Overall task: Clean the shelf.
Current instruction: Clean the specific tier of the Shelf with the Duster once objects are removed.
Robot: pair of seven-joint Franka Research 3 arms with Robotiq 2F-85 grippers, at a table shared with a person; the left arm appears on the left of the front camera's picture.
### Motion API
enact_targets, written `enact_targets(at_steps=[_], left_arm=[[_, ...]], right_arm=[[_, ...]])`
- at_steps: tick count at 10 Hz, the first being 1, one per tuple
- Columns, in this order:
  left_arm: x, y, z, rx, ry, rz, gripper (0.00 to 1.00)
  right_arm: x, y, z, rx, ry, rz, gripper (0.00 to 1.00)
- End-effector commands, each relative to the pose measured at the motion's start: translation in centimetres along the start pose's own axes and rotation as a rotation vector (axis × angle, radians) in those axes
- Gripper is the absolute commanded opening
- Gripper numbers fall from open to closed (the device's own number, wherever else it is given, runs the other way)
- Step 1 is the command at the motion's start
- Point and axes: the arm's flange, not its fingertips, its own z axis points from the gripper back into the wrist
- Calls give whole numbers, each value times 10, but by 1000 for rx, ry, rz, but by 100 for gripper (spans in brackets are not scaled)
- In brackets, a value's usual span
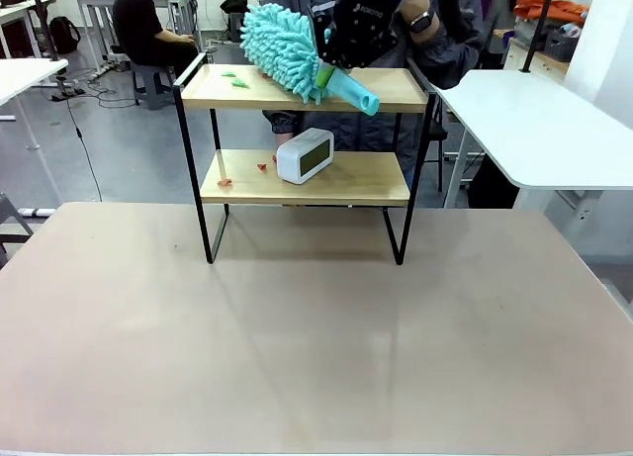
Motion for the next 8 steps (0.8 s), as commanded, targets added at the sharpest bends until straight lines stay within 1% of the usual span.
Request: enact_targets(at_steps=[1, 3, 4, 6, 8], left_arm=[[1, -1, -1, -17, -19, -22, 100], [1, -1, -1, -17, -19, -22, 100], [1, -1, -1, -17, -19, -22, 100], [1, -1, -1, -17, -19, -22, 100], [1, -1, -1, -17, -19, -22, 100]], right_arm=[[0, -5, 6, 31, 38, 45, 0], [-1, -5, 6, 60, 77, 97, 0], [-3, -8, 7, 96, 119, 138, 0], [-10, -27, 17, 110, 181, 212, 0], [-24, -44, 31, 263, 267, 287, 0]])
